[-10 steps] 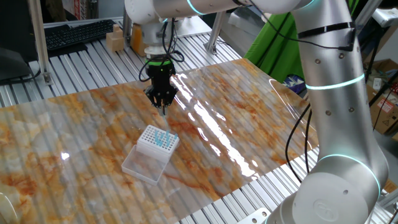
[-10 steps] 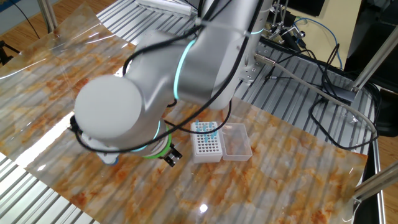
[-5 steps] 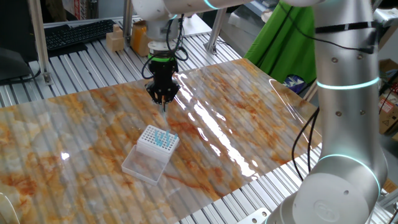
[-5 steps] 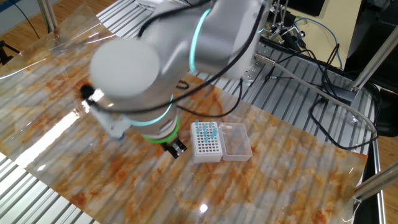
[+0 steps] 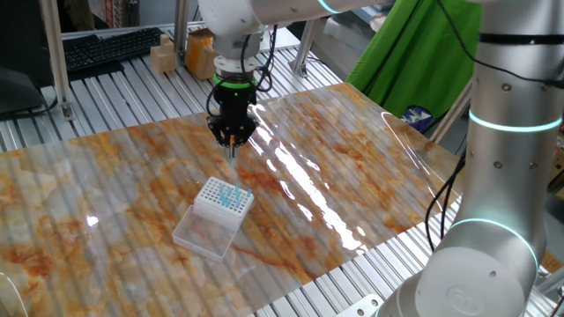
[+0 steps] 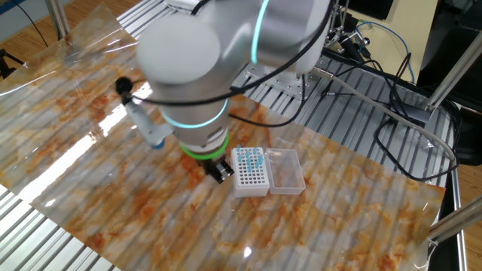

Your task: Insert a medium pipette tip into the holder for medium pipette tips

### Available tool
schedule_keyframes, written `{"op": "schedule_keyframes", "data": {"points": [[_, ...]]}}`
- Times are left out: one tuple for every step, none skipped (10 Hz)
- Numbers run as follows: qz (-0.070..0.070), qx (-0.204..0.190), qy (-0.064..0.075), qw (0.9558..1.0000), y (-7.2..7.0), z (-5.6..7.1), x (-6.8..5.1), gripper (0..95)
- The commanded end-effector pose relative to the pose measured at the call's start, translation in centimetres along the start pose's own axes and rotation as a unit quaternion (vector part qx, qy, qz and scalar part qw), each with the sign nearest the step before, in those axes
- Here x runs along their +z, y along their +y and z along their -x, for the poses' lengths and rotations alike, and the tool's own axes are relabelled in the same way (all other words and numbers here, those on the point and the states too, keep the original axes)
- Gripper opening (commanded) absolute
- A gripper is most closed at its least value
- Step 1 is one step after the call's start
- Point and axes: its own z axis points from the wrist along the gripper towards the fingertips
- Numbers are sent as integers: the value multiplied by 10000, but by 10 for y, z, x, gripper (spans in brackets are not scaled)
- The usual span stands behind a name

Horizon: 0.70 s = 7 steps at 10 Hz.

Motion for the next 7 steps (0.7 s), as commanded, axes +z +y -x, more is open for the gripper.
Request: {"op": "schedule_keyframes", "data": {"points": [[67,115,-157,9998,0,-6,-3,0],[135,228,-288,9992,1,-10,-6,0],[175,288,-371,9987,1,-11,-7,0],[205,353,-451,9981,2,-14,-10,0],[219,390,-472,9979,3,-16,-11,0],[247,460,-518,9973,5,-19,-14,0],[276,510,-573,9967,5,-21,-15,0]]}}
